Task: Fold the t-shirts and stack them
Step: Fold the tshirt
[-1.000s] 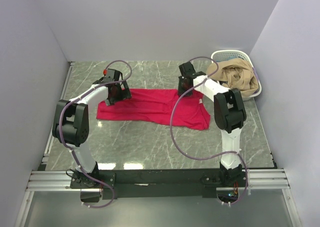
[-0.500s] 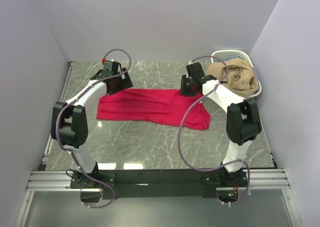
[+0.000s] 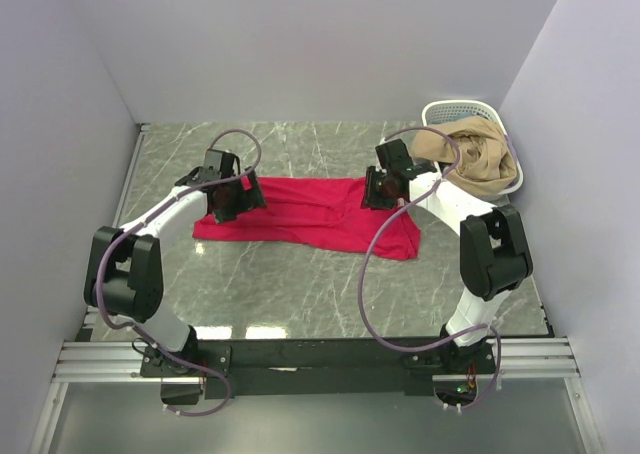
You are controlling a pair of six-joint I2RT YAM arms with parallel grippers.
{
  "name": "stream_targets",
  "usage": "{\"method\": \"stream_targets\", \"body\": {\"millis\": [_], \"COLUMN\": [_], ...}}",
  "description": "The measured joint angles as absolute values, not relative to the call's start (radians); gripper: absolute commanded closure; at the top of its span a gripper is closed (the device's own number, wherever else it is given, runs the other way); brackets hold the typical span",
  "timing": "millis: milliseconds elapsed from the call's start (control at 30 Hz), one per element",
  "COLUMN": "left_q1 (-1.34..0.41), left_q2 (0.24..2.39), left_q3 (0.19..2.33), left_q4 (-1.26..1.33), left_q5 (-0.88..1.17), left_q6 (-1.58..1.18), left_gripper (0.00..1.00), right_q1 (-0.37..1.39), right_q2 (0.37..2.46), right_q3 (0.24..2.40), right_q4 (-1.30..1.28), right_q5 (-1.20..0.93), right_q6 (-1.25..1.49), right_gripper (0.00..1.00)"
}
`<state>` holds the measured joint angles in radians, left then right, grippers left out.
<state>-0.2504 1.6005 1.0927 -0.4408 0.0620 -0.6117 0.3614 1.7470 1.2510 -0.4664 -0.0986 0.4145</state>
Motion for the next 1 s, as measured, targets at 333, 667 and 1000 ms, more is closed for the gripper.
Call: {"method": "stream_targets", "body": {"millis": [333, 667, 1000], "left_q1": [-0.252, -0.253, -0.256], "left_q2": [1.619, 1.720, 1.785], "left_q3": [1.066, 1.061, 1.123], "left_q4": [-0.423, -0.409, -0.405], "left_q5": [0.099, 0.096, 0.055], "left_q6": [-0.632, -0.632, -0.630], "left_gripper": [0.00, 0.01, 0.01], "right_q1": [0.371, 0.371, 0.371], "right_q2": [1.747, 1.747, 1.755], "right_q3": [1.251, 1.251, 1.251], "right_q4": [-0.464, -0.464, -0.465], "right_q5": [-0.099, -0.098, -0.095], "right_q6": [0.414, 0.414, 0.410], "right_gripper": [0.62, 0.62, 0.62]}}
